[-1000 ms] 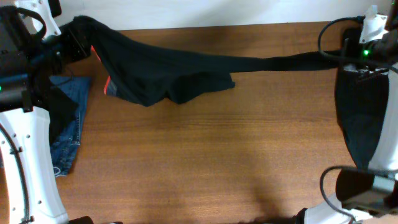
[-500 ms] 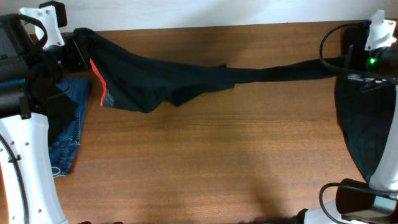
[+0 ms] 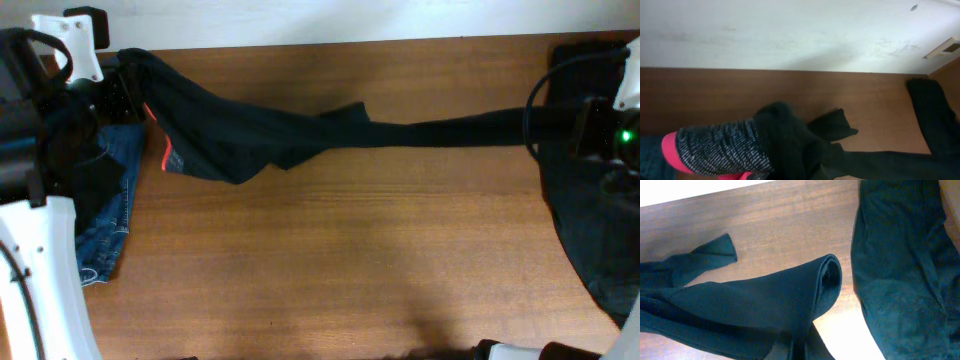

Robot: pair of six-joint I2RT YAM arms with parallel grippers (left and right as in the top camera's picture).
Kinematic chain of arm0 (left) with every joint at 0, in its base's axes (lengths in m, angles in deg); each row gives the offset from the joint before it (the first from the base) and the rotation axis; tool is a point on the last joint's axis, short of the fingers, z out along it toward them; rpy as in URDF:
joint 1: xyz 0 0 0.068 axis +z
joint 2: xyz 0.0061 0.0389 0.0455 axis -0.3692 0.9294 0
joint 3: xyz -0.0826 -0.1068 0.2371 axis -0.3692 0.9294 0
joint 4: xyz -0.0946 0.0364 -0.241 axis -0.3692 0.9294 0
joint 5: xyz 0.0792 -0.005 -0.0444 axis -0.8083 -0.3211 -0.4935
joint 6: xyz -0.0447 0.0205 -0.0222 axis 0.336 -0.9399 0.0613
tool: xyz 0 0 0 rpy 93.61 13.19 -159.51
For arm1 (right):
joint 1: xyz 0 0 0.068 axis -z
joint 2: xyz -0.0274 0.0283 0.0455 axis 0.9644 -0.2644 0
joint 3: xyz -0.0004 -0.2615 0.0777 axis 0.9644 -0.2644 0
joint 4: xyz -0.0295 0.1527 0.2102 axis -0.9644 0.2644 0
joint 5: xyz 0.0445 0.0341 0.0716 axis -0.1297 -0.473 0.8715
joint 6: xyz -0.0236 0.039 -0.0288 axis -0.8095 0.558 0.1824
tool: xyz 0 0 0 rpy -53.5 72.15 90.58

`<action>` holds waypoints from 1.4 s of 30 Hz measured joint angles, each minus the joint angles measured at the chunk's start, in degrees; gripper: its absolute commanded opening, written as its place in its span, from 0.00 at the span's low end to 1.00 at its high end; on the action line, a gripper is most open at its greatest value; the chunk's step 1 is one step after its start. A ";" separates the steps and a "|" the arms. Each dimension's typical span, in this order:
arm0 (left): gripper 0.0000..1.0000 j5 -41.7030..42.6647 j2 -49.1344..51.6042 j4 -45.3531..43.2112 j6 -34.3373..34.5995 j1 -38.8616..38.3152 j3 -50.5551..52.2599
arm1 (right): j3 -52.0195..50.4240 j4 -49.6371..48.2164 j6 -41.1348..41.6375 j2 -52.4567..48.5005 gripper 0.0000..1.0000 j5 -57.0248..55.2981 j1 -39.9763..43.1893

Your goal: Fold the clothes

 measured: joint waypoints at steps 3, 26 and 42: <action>0.00 -0.02 -1.81 0.13 -0.24 0.00 0.00 | 0.00 1.75 -0.02 1.01 0.04 0.00 0.00; 0.01 -3.82 -6.25 3.54 -1.07 -3.78 0.00 | 0.00 2.82 -0.02 3.82 0.04 -0.35 0.00; 0.01 -6.93 25.57 -41.27 4.20 -12.11 -0.37 | -0.07 -24.98 -0.46 -27.58 0.05 -1.29 0.22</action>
